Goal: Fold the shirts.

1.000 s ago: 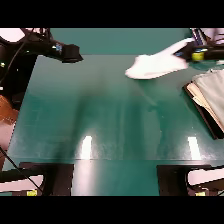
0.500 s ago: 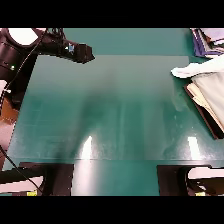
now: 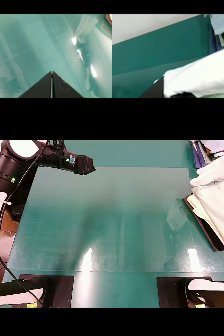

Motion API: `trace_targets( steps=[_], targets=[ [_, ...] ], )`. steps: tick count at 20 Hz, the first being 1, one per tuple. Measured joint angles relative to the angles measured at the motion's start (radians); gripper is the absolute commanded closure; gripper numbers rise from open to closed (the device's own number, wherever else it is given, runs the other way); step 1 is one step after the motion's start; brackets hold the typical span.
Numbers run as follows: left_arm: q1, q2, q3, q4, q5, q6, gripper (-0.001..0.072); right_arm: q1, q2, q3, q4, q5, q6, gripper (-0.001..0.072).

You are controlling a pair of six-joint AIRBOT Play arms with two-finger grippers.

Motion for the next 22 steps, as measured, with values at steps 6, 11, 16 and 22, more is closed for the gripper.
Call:
trace_targets(
  steps=[6,11,16,22],
  targets=[
    [0.0,0.0,0.0,0.0,-0.013,0.0,0.0678,-0.131,0.159,-0.216,-0.131,0.077,-0.002,0.0694],
    [0.0,0.0,0.0,0.0,-0.028,0.001,0.0678,-0.274,0.31,-0.486,-0.268,0.114,-0.002,0.0442],
    [0.0,0.0,0.0,0.0,-0.038,0.002,0.0678,-0.417,0.4,-0.706,-0.383,0.126,-0.002,0.0187],
    [0.0,0.0,0.0,0.0,-0.04,0.002,0.0678,-0.418,0.424,-0.789,-0.254,0.127,-0.002,0.0188]
  ],
)
